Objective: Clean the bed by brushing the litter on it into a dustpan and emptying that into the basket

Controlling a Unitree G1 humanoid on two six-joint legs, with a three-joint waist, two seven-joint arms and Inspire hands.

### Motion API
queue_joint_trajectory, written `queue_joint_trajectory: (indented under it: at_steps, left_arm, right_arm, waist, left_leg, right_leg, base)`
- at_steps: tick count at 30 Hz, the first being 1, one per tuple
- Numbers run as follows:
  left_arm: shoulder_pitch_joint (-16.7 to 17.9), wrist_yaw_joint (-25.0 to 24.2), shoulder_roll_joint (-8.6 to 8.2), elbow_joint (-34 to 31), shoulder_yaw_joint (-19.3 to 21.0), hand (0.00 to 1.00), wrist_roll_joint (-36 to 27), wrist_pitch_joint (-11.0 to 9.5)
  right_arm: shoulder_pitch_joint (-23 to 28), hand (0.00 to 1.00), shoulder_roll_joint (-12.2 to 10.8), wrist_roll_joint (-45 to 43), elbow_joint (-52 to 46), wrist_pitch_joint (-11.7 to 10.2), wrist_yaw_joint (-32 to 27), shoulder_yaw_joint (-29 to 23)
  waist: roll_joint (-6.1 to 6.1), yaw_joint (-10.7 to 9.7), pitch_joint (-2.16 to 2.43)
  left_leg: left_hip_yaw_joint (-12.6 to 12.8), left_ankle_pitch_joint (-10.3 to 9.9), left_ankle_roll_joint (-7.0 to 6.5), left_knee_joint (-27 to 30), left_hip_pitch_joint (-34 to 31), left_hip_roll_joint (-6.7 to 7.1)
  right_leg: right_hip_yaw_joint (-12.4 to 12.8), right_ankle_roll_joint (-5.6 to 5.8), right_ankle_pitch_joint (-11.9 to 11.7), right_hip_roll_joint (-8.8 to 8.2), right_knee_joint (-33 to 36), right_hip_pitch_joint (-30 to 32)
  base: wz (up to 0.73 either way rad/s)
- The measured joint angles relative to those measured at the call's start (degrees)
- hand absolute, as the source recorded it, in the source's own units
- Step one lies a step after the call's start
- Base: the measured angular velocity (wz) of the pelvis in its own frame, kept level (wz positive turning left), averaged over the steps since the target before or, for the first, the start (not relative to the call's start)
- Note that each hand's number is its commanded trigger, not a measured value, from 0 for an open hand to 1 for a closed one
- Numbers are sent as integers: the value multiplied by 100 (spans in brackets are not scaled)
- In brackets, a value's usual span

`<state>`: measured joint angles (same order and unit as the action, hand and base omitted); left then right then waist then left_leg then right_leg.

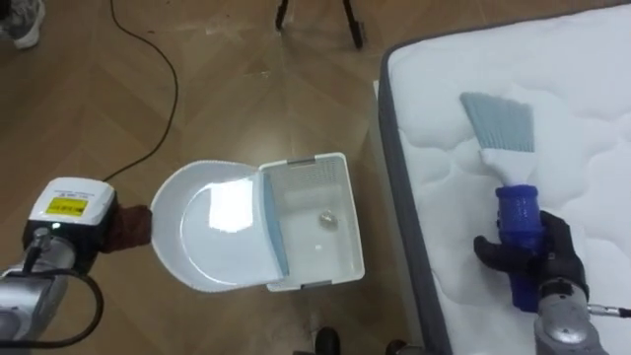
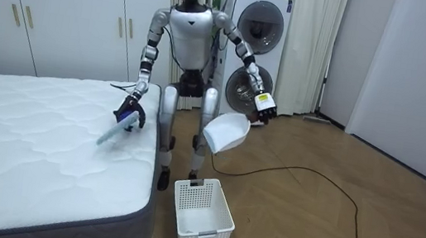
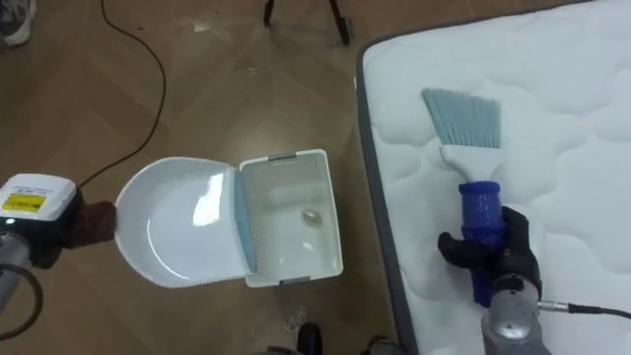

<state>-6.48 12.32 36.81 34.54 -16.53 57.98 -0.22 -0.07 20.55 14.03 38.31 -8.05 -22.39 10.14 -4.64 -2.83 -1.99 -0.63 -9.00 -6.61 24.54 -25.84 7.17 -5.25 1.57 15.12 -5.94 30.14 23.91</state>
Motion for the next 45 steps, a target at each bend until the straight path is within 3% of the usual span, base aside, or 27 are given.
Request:
queue_joint_trajectory:
  at_steps: [1,2,3,4,5,7,11,14,18,20,21,22,23,24,25,26,28,30,31,36,37,38,40,42,43,45]
  left_arm:
    - [57,0,-175,-50,3,100,-1,-55]
    - [88,-1,-240,-74,4,100,-3,-89]
    - [176,-16,-348,-153,8,100,0,-139]
    - [286,-73,-482,-312,76,100,6,-156]
    - [359,-85,-553,-402,119,100,6,-156]
    - [656,-225,-797,-842,266,100,-109,-177]
    - [819,-448,-965,-1147,291,100,-805,-271]
    - [860,-626,-1097,-1264,325,100,-1264,-260]
    - [1065,-792,-1269,-1552,408,100,-1737,-233]
    - [1107,-810,-1424,-1552,484,100,-2093,-226]
    - [1111,-815,-1480,-1552,487,100,-2300,-229]
    - [1108,-833,-1501,-1559,488,100,-2483,-230]
    - [1107,-841,-1501,-1562,495,100,-2531,-230]
    - [1108,-852,-1503,-1561,515,100,-2672,-225]
    - [1112,-866,-1517,-1559,531,100,-2757,-207]
    - [1114,-884,-1523,-1559,531,100,-2800,-194]
    - [1109,-908,-1524,-1581,531,100,-2963,-158]
    - [1107,-913,-1528,-1603,533,100,-3080,-114]
    - [1112,-918,-1544,-1603,533,100,-3081,-72]
    - [1180,-905,-1589,-1612,643,100,-3114,-12]
    - [1308,-902,-1595,-1656,727,100,-3136,-12]
    - [1385,-900,-1596,-1678,761,100,-3140,-12]
    - [1676,-901,-1631,-1745,881,100,-3139,-12]
    - [1771,-902,-1649,-1748,941,100,-3140,-12]
    - [1803,-900,-1680,-1792,993,100,-3142,-12]
    - [1805,-898,-1704,-1885,1039,100,-3149,-14]
  right_arm:
    - [112,0,-9,52,-2,1,52,0]
    - [153,0,-14,66,-2,1,100,1]
    - [223,0,-20,63,-20,4,199,-3]
    - [337,0,-18,25,-135,4,219,-25]
    - [393,0,-21,6,-187,4,219,-29]
    - [649,0,-56,-63,-353,1,263,-51]
    - [919,0,-59,-66,-621,12,252,-112]
    - [959,0,-57,-88,-729,12,272,-132]
    - [1002,0,-71,-110,-828,71,382,-173]
    - [1003,0,-109,-83,-832,73,373,-173]
    - [1002,0,-135,-84,-834,73,369,-173]
    - [991,0,-154,-84,-835,73,364,-172]
    - [985,0,-169,-85,-835,74,362,-171]
    - [976,0,-202,-85,-834,77,358,-148]
    - [967,0,-211,-84,-834,93,367,-91]
    - [967,0,-209,-73,-834,108,370,-47]
    - [955,0,-234,-68,-834,121,428,16]
    - [913,0,-237,-68,-833,121,451,14]
    - [916,0,-236,-69,-834,121,493,11]
    - [925,0,-229,-67,-901,121,889,-13]
    - [926,0,-229,-79,-971,122,968,-13]
    - [925,0,-226,-87,-1005,122,1011,-16]
    - [920,0,-192,-181,-1152,123,1172,-18]
    - [935,0,-184,-265,-1257,141,1242,-21]
    - [935,0,-170,-314,-1299,184,1316,-31]
    - [934,0,-164,-378,-1312,188,1368,-33]
  waist:
    - [36,48,14]
    - [63,55,26]
    - [135,82,73]
    - [163,109,91]
    - [171,109,95]
    - [254,31,153]
    - [310,15,188]
    - [309,53,190]
    - [317,222,192]
    - [312,214,193]
    - [324,223,185]
    - [337,243,177]
    - [344,268,173]
    - [353,312,171]
    - [355,397,150]
    - [358,426,131]
    - [363,398,138]
    - [414,308,126]
    - [470,302,135]
    - [496,305,158]
    - [490,310,161]
    - [485,325,164]
    - [446,427,187]
    - [427,413,199]
    - [425,394,206]
    - [429,381,204]
  left_leg:
    - [95,-1,-1,-104,183,-26]
    - [152,-3,-5,-145,261,-40]
    - [271,-14,-16,-213,389,-75]
    - [365,-54,-15,-220,489,-134]
    - [397,-71,-8,-220,547,-166]
    - [564,-119,10,-332,822,-290]
    - [927,-161,24,-527,1219,-429]
    - [1367,-274,45,-562,1505,-568]
    - [2292,-354,74,-912,2062,-705]
    - [2591,-422,72,-929,2204,-764]
    - [2813,-469,77,-919,2279,-809]
    - [3047,-533,76,-891,2344,-853]
    - [3171,-567,74,-883,2380,-874]
    - [3454,-629,74,-884,2455,-932]
    - [3747,-684,89,-902,2563,-982]
    - [3879,-706,103,-925,2638,-996]
    - [4131,-735,129,-987,2768,-1006]
    - [4225,-738,133,-980,2756,-1002]
    - [4309,-737,134,-958,2755,-979]
    - [4273,-731,146,-889,2806,-1056]
    - [4041,-726,173,-884,2847,-1038]
    - [3717,-727,182,-873,2854,-1011]
    - [1851,-715,206,-864,2869,-751]
    - [1193,-716,209,-887,2961,-642]
    - [1015,-727,225,-905,3015,-613]
    - [897,-745,248,-938,3115,-595]
  right_leg:
    - [86,5,-31,24,-79,-133]
    - [159,6,-35,39,-113,-179]
    - [304,11,-50,82,-160,-231]
    - [382,7,-86,140,-239,-328]
    - [418,5,-123,183,-311,-402]
    - [598,-5,-250,319,-598,-676]
    - [846,-13,-403,429,-860,-931]
    - [815,-39,-507,463,-867,-1000]
    - [387,-143,-630,346,-765,-1000]
    - [32,-231,-684,308,-743,-999]
    - [-316,-319,-736,268,-747,-996]
    - [-597,-398,-785,240,-754,-991]
    - [-702,-433,-807,238,-757,-989]
    - [-886,-459,-837,239,-719,-1049]
    - [-1200,-355,-723,145,-519,-1116]
    - [-1251,-258,-619,85,-368,-1174]
    - [-1272,-3,-334,-59,-246,-1529]
    - [-1166,19,-290,-101,-482,-1629]
    - [-1061,-25,-267,-71,-633,-1623]
    - [-642,-102,-445,164,-938,-1615]
    - [-461,-119,-469,221,-945,-1608]
    - [-360,-133,-481,255,-944,-1600]
    - [173,-183,-524,437,-931,-1571]
    - [494,-195,-551,560,-904,-1558]
    - [702,-201,-569,650,-886,-1535]
    - [998,-205,-618,820,-856,-1501]
  base:
    - [-50]
    - [-54]
    - [-54]
    - [-55]
    - [-49]
    - [-48]
    - [-60]
    - [-82]
    - [-118]
    - [-96]
    - [-94]
    - [-101]
    - [-106]
    - [-119]
    - [-119]
    - [-107]
    - [-73]
    - [-44]
    - [-40]
    - [-57]
    - [-77]
    - [-105]
    - [-127]
    - [-106]
    - [-95]
    - [-91]
